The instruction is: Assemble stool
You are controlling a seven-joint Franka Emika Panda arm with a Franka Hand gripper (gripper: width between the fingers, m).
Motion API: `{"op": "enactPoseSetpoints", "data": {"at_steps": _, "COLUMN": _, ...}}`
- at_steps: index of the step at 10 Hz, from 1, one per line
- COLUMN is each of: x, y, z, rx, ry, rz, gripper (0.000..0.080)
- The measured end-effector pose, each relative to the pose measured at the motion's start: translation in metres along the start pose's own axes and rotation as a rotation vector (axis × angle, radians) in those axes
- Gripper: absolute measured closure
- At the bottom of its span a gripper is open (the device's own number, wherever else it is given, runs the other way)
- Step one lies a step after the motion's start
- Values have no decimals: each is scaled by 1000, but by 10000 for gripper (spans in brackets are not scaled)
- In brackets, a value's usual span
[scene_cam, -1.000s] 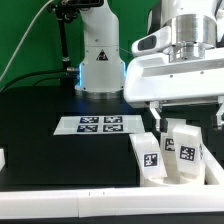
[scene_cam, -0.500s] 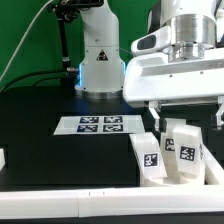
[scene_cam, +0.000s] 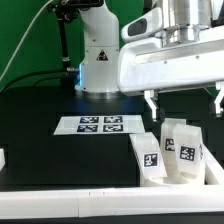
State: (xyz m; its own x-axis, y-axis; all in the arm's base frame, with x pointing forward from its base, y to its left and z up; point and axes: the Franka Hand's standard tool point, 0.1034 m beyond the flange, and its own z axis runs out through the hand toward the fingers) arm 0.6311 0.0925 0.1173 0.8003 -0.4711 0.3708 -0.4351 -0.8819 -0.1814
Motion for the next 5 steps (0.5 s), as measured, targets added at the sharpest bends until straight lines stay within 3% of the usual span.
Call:
{"op": "enactPoseSetpoints", "data": {"at_steps": 3, "x": -9, "y": -3, "z": 6, "rx": -52, "ry": -229, "rz": 8, "gripper": 151}}
{"op": "enactPoseSetpoints", "data": {"at_steps": 5, "x": -1, "y": 6, "z": 3, "rx": -68, "ry": -309, "rz": 22, "gripper": 151}}
